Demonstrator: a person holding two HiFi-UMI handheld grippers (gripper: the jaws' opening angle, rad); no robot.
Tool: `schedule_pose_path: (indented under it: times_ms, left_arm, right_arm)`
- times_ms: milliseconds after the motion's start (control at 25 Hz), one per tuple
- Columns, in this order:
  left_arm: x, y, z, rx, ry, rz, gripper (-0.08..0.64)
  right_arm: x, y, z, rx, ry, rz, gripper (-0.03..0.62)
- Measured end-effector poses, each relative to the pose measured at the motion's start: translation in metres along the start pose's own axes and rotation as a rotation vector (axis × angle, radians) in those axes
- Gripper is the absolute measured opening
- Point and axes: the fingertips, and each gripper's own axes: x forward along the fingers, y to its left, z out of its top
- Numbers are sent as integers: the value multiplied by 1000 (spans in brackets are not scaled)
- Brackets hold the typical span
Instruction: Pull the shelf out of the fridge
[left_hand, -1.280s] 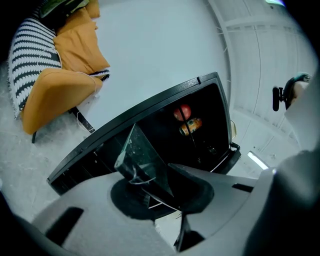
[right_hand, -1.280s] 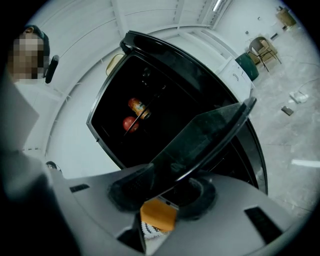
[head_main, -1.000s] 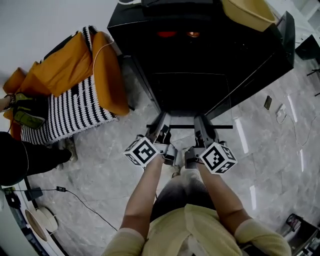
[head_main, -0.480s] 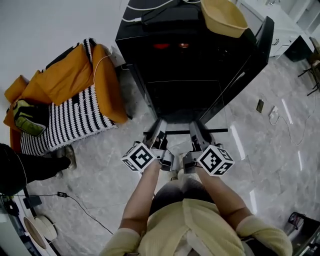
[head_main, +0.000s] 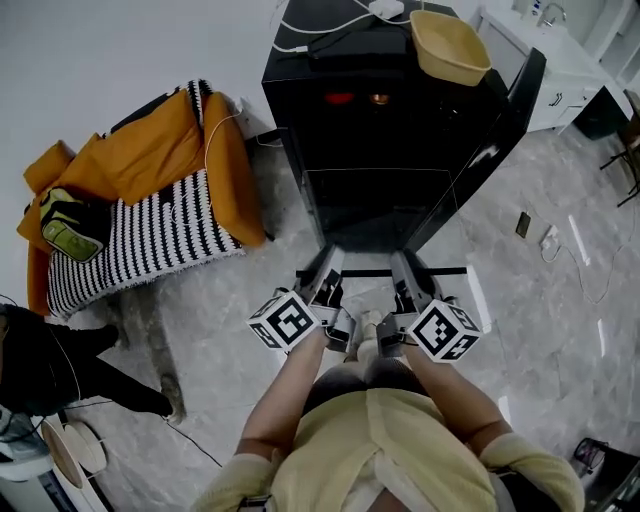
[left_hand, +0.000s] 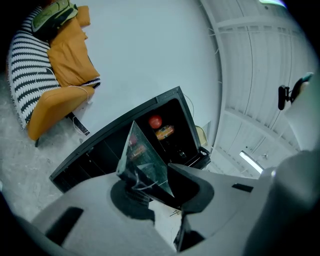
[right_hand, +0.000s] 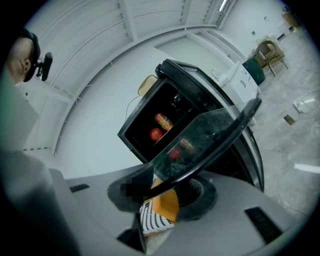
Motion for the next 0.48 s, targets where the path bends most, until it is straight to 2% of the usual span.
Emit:
schedule_pose_path:
  times_ms: [480]
  left_arm:
    - [-35, -33, 2, 4, -22, 0, 92]
  right_arm:
    - [-28, 31, 8, -49, 41, 68, 129]
